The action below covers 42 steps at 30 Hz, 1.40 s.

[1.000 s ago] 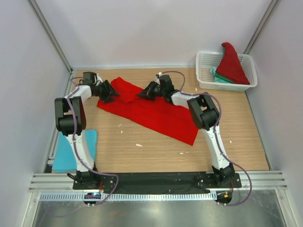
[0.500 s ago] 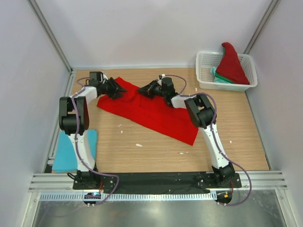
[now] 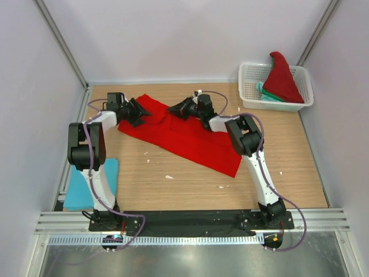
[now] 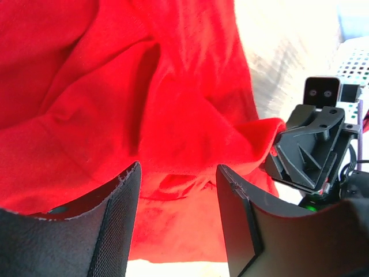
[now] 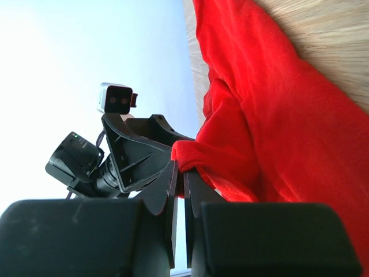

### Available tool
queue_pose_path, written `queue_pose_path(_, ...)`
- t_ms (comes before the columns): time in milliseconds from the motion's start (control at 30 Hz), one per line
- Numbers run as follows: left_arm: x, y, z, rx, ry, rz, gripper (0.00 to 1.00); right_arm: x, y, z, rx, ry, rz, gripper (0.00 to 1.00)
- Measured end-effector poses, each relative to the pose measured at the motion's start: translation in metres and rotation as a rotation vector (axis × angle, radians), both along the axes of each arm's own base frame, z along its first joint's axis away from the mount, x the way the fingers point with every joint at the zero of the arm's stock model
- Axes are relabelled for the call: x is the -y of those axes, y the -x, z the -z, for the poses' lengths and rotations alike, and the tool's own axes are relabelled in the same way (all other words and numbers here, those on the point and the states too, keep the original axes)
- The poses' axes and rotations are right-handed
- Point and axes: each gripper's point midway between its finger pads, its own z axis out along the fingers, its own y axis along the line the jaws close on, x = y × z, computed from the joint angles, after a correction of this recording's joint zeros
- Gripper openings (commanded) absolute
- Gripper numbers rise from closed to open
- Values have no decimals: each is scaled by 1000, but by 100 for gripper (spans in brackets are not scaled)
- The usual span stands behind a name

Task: Fold and stack the t-shirts
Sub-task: Fold the tshirt

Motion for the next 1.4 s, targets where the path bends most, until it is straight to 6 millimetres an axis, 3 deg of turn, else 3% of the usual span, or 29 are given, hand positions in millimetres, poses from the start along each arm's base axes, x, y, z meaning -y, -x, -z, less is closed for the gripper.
queue_pose_path(233,3,-13,7,8,15,13,55,3,-2,-4,18,-13,-1,8)
queue_pose_path(700,17,-15,11,-10,12,33,55,6,-2,-10,17,-42,-6,8)
queue_pose_path(1167,22,-14,22,-47,35,28,55,5,0,-1,-3,-54,-14,8)
queue_pose_path(1267,23,-14,23,-56,42,22,40,5,0,-2,1,-57,-15,8)
queue_pose_path(1300,24,-14,24,-62,46,18,26,5,0,-2,1,-57,-15,8)
queue_pose_path(1400,24,-13,27,-74,50,11,0,5,0,-2,1,-57,-17,8)
